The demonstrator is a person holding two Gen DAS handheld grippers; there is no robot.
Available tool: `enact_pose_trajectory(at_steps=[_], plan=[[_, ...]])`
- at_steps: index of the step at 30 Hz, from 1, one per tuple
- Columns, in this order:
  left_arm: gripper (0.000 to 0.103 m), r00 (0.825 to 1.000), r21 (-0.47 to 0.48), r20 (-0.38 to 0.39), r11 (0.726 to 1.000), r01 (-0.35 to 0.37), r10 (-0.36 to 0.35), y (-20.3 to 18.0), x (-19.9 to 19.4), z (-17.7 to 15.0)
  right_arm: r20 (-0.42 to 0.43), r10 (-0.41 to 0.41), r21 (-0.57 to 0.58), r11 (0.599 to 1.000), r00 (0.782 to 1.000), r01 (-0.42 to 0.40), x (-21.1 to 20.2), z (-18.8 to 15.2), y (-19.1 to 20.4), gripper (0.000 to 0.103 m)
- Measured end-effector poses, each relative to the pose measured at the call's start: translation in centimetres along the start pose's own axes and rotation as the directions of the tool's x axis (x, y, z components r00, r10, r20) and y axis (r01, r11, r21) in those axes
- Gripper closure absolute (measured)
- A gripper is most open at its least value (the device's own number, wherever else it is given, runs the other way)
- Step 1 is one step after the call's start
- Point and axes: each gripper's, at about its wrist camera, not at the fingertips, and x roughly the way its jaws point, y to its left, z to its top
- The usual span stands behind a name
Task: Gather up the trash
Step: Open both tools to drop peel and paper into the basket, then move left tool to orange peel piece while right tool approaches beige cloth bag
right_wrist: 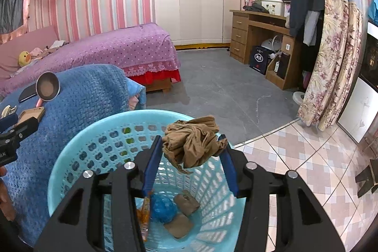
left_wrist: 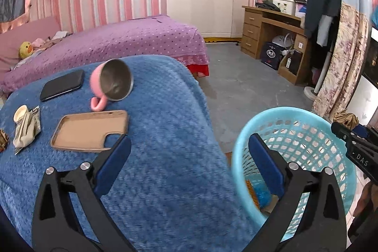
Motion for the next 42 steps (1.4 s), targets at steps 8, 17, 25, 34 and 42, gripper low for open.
enact_pose_trajectory(at_steps=[8,17,25,34,42], plan=[[0.006,0.999,0.013,0.019,0.999,-0.033,0.033,2.3,-1.5,-0.1,0.007,0.015,-0.013,1.000,1.000,-0.015,0.0,0.5,2.7,0.041],[0.006,0.997,-0.006,0.044,0.998,-0.057,0.057,6.0,-3.6,-0.3,0.023,0.006,-0.034,0.999,1.000,-0.005,-0.3,1.0,6.2,0.011],[0.006,0.993,-0.017,0.058,0.994,-0.105,0.106,10.4,-4.8,-0.4,0.023,-0.015,-0.043,0.999,1.000,0.016,-0.5,1.6,8.8,0.008],[0.006,0.984,-0.041,0.046,0.985,-0.169,0.171,16.1,-4.6,-1.6,0.044,-0.008,-0.069,0.998,0.999,0.011,-1.1,1.6,12.0,0.008],[0.006,0.984,-0.085,0.033,0.982,-0.171,0.175,20.3,-4.7,-1.6,0.045,0.018,-0.064,0.998,0.999,-0.015,-1.2,1.7,15.2,0.008]])
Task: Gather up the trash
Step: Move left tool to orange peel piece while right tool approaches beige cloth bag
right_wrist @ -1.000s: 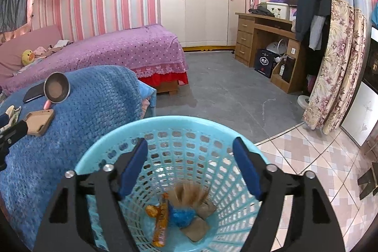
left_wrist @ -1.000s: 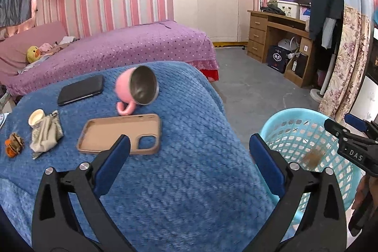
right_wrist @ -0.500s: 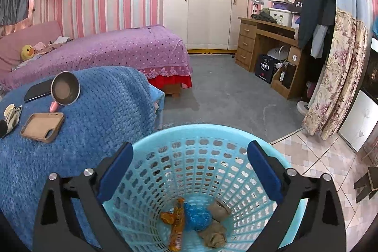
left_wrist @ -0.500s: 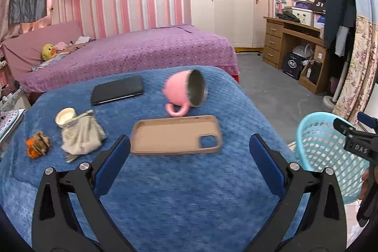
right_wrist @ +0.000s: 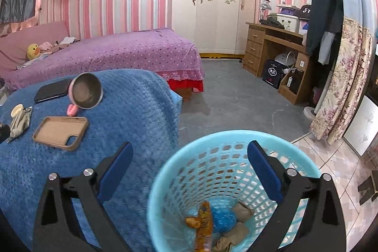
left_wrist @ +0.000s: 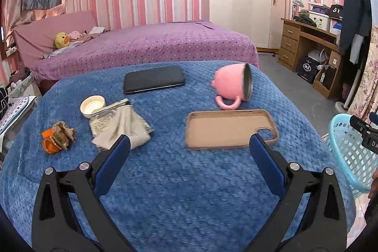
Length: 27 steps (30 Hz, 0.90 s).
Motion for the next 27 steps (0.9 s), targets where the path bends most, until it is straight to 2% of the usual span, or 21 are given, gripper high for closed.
enact_pose_trajectory(at_steps=[7,16,21,27], plan=[[0.006,0.999,0.011,0.010,0.999,-0.049,0.049,3.7,0.1,0.1,0.004,0.031,-0.009,0.999,1.000,-0.031,0.0,1.2,3.9,0.008],[0.006,0.993,-0.089,-0.016,0.989,-0.117,0.116,10.5,1.0,0.6,0.026,0.136,-0.126,0.983,0.990,-0.132,0.5,3.8,13.3,0.005],[0.006,0.982,-0.146,-0.051,0.972,-0.186,0.181,14.5,2.1,0.4,0.031,0.194,-0.189,0.964,0.980,-0.185,0.9,5.0,18.1,0.005],[0.006,0.974,-0.191,-0.091,0.956,-0.222,0.208,18.7,2.5,-0.4,-0.005,0.239,-0.244,0.941,0.971,-0.233,1.8,3.7,21.5,0.005]])
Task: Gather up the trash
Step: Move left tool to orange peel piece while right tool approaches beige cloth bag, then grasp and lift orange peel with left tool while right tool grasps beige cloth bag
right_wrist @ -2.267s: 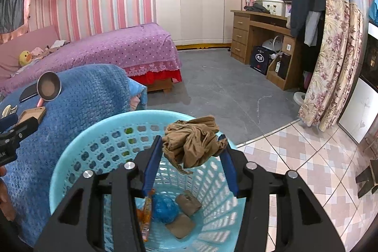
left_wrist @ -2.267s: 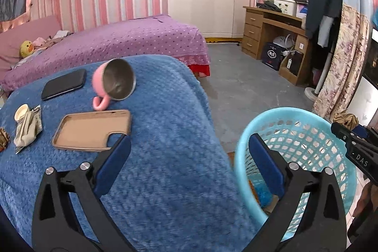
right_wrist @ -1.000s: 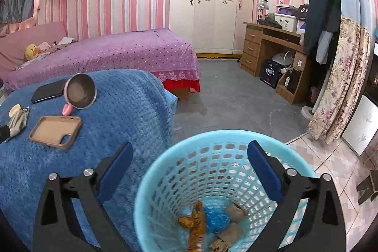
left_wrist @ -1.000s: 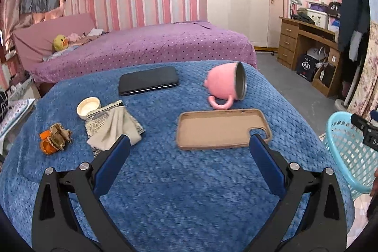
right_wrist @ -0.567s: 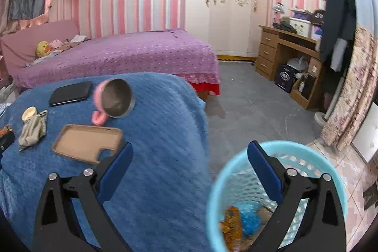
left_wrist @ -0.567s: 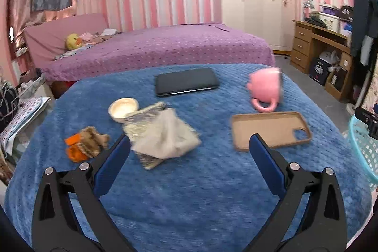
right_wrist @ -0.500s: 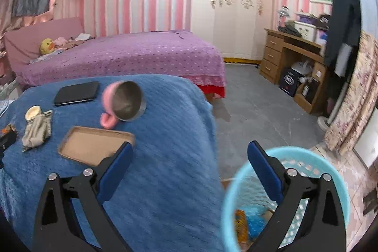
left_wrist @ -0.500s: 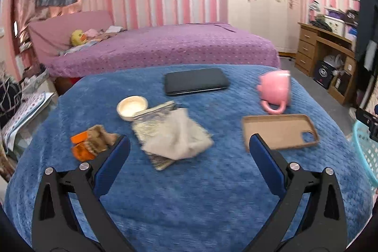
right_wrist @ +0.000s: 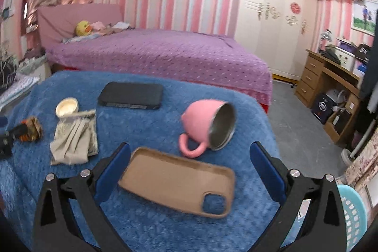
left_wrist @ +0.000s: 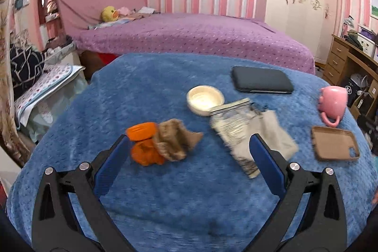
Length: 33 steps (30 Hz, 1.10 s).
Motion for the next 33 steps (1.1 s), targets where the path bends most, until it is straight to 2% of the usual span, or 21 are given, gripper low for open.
enact_pose_trajectory(at_steps=[6,10,14,22,26,27,28,31,33], plan=[[0.006,0.997,-0.012,-0.080,1.000,-0.023,0.022,3.3,1.6,-0.9,-0.046,0.001,-0.017,1.000,0.999,-0.002,0.9,-1.2,0.8,0.005],[0.006,0.986,-0.034,-0.168,0.999,-0.015,0.010,4.6,3.5,-1.8,-0.052,-0.005,0.002,1.000,0.999,0.005,1.0,-1.3,0.3,0.005],[0.007,0.978,-0.076,-0.210,0.997,-0.003,-0.014,5.6,4.8,-2.1,-0.072,0.012,0.012,1.000,0.997,-0.012,1.3,-1.6,0.5,0.005],[0.029,0.976,-0.052,-0.215,0.998,0.019,-0.030,6.2,6.2,-1.6,-0.117,0.041,0.026,0.999,0.992,-0.039,2.4,-2.4,1.3,0.005],[0.041,0.977,-0.089,-0.200,0.995,0.051,-0.068,6.8,6.7,-1.1,-0.126,0.064,0.028,0.998,0.990,-0.061,2.8,-2.6,2.3,0.005],[0.046,0.978,-0.092,-0.196,0.994,0.055,-0.073,6.8,6.7,-1.0,-0.125,0.066,0.026,0.998,0.990,-0.063,2.9,-2.6,2.5,0.005],[0.056,0.978,-0.091,-0.191,0.994,0.063,-0.079,6.7,6.6,-0.9,-0.123,0.069,0.022,0.998,0.990,-0.067,2.9,-2.6,2.8,0.005],[0.073,0.981,-0.053,-0.173,0.996,0.075,-0.084,6.0,6.0,-0.9,-0.119,0.080,0.023,0.997,0.990,-0.078,2.9,-2.6,3.4,0.005],[0.077,0.982,-0.041,-0.170,0.996,0.077,-0.082,5.9,5.5,-1.0,-0.115,0.091,0.024,0.996,0.989,-0.089,2.9,-2.5,4.0,0.005]])
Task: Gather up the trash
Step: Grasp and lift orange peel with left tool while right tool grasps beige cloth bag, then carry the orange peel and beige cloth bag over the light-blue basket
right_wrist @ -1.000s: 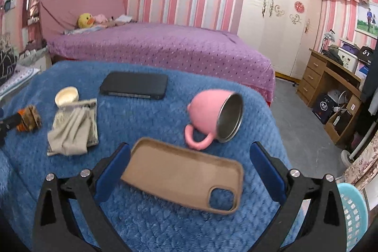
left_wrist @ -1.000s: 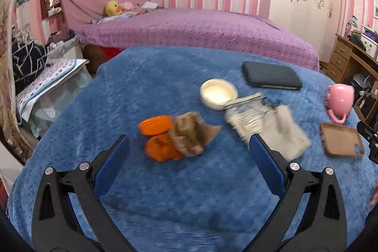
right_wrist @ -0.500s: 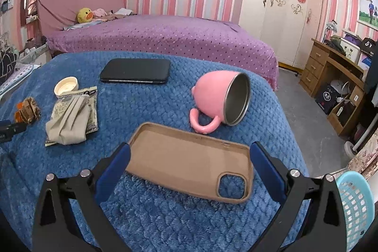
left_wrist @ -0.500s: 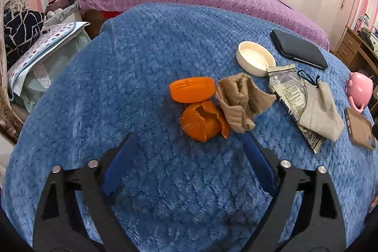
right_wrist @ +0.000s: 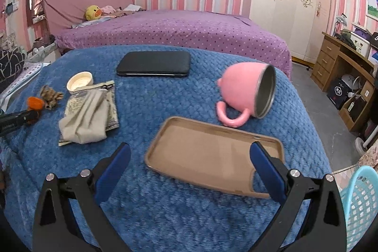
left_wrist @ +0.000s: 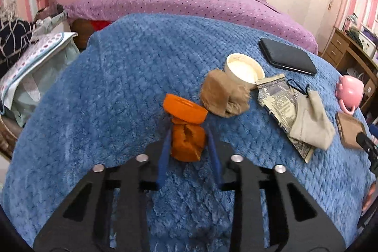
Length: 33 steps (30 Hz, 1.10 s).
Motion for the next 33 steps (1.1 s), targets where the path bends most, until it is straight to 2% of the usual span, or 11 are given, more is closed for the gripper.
enact_pose_trajectory(at_steps=[3,10,15,16,18,19,20,22,23,27,33], plan=[[0.078,1.000,-0.008,-0.004,1.000,0.004,-0.004,0.3,-1.1,-0.2,0.008,0.031,-0.009,0.999,0.999,-0.031,0.2,0.3,1.6,0.005],[0.079,0.998,-0.035,0.058,0.999,0.008,-0.006,1.1,-3.8,0.2,0.024,0.118,-0.058,0.991,0.993,-0.117,0.7,1.6,6.1,0.005],[0.079,0.998,-0.066,0.057,0.998,-0.014,0.018,1.5,-3.9,0.8,-0.008,0.156,-0.104,0.982,0.988,-0.156,2.3,2.1,9.0,0.006],[0.079,0.998,-0.066,0.054,0.998,-0.020,0.023,1.4,-3.8,0.9,-0.031,0.166,-0.113,0.979,0.986,-0.168,3.1,2.2,9.8,0.009],[0.079,0.998,-0.058,0.052,0.998,-0.031,0.034,1.2,-3.6,0.9,-0.078,0.186,-0.131,0.972,0.979,-0.195,4.0,2.2,10.7,0.034],[0.079,0.998,-0.054,0.055,0.998,-0.037,0.040,1.0,-3.7,1.0,-0.099,0.202,-0.141,0.966,0.974,-0.215,4.5,2.1,11.0,0.041],[0.079,0.998,-0.054,0.056,0.998,-0.038,0.041,1.0,-3.7,1.0,-0.109,0.216,-0.150,0.961,0.970,-0.231,4.7,2.1,11.4,0.054],[0.079,0.998,-0.055,0.058,0.998,-0.037,0.040,0.8,-3.8,1.0,-0.106,0.233,-0.160,0.955,0.967,-0.248,4.5,2.0,11.6,0.061],[0.079,0.997,-0.056,0.058,0.998,-0.039,0.042,0.7,-3.9,1.1,-0.090,0.237,-0.158,0.955,0.967,-0.249,4.2,2.0,11.4,0.071],[0.079,0.997,-0.049,0.065,0.998,-0.035,0.038,-0.3,-4.3,1.1,-0.023,0.244,-0.126,0.961,0.970,-0.245,2.4,2.0,9.4,0.081],[0.079,0.997,-0.028,0.079,1.000,-0.007,0.010,-3.1,-5.3,0.9,0.015,0.218,-0.089,0.972,0.976,-0.216,-0.5,1.6,5.2,0.082]])
